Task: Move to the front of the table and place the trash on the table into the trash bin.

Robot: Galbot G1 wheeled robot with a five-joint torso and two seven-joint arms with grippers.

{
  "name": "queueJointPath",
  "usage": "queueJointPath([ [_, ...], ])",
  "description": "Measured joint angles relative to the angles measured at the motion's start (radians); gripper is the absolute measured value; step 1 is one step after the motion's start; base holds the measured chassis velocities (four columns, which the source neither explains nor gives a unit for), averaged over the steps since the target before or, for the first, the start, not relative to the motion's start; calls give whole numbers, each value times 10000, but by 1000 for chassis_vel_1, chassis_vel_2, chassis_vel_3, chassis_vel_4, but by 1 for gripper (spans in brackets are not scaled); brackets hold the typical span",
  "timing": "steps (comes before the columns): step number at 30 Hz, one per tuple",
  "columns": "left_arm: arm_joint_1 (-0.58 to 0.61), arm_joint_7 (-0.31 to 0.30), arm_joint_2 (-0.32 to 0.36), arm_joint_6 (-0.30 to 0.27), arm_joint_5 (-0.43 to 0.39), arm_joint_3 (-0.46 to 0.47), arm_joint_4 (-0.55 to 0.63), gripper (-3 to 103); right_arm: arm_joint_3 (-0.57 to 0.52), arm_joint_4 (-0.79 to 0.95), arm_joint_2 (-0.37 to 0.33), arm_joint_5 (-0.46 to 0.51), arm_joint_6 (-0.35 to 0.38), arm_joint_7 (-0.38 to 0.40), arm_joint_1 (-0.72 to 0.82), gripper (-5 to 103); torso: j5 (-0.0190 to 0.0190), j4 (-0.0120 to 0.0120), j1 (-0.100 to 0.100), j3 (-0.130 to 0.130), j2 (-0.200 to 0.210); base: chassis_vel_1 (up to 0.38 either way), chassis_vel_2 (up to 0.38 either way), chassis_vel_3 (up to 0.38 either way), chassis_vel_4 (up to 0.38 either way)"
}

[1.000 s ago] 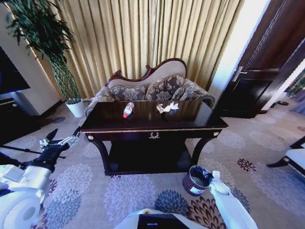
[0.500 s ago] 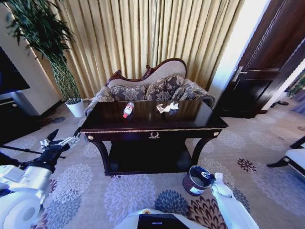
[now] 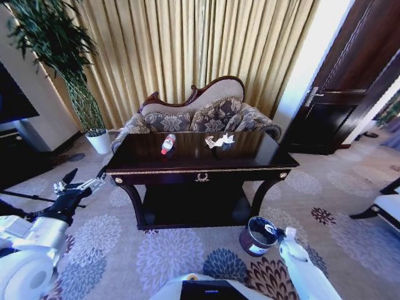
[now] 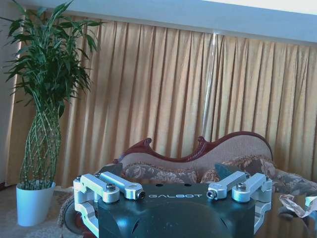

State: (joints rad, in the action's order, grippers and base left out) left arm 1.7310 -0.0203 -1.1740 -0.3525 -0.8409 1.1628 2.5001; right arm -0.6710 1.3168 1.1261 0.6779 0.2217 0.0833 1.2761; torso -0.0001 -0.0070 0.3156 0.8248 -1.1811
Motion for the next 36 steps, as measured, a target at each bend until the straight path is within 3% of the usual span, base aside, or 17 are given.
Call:
queueJointPath([
  [3, 8, 3, -20, 6, 1, 3, 0, 100, -196, 1011, -95, 58, -79, -199, 282, 100, -1, -6, 0, 0, 0, 0, 0, 0, 0],
  [6, 10, 8, -45, 28, 13, 4, 0, 100, -477, 3174, -330, 321, -161, -323, 723, 100, 0, -5, 0, 0, 0, 0, 0, 0, 0],
  [8, 7, 8, -52, 32, 15, 4, 0, 100, -502, 3436, -359, 375, -162, -326, 767, 100, -1, -4, 0, 0, 0, 0, 0, 0, 0],
  [11, -36, 11, -84, 54, 42, 2, -1, 100, -641, 5846, -580, 859, -165, -294, 1149, 100, -2, -3, 0, 0, 0, 0, 0, 0, 0],
  [17, -49, 46, -77, 193, 53, 43, -1, 100, -575, 8546, -754, 610, -44, -271, 1899, 100, 0, -6, 0, 0, -1, 0, 0, 0, 0],
  [26, -46, 192, -103, 254, 76, 47, -1, 100, -290, 10171, -998, -471, 195, -322, 2526, 100, 0, -5, 0, 0, -1, 0, 0, 0, 0],
  [33, -54, 186, -85, 228, 86, 51, 0, 100, -193, 10126, -1031, -688, 275, -243, 2503, 100, 2, -5, 0, 0, -1, 0, 0, 0, 0],
  [36, -59, 53, -65, -37, 98, 87, 0, 100, -144, 10079, -1033, -696, 277, -227, 2463, 100, 1, -4, 0, 0, 0, 0, 0, 0, 0],
])
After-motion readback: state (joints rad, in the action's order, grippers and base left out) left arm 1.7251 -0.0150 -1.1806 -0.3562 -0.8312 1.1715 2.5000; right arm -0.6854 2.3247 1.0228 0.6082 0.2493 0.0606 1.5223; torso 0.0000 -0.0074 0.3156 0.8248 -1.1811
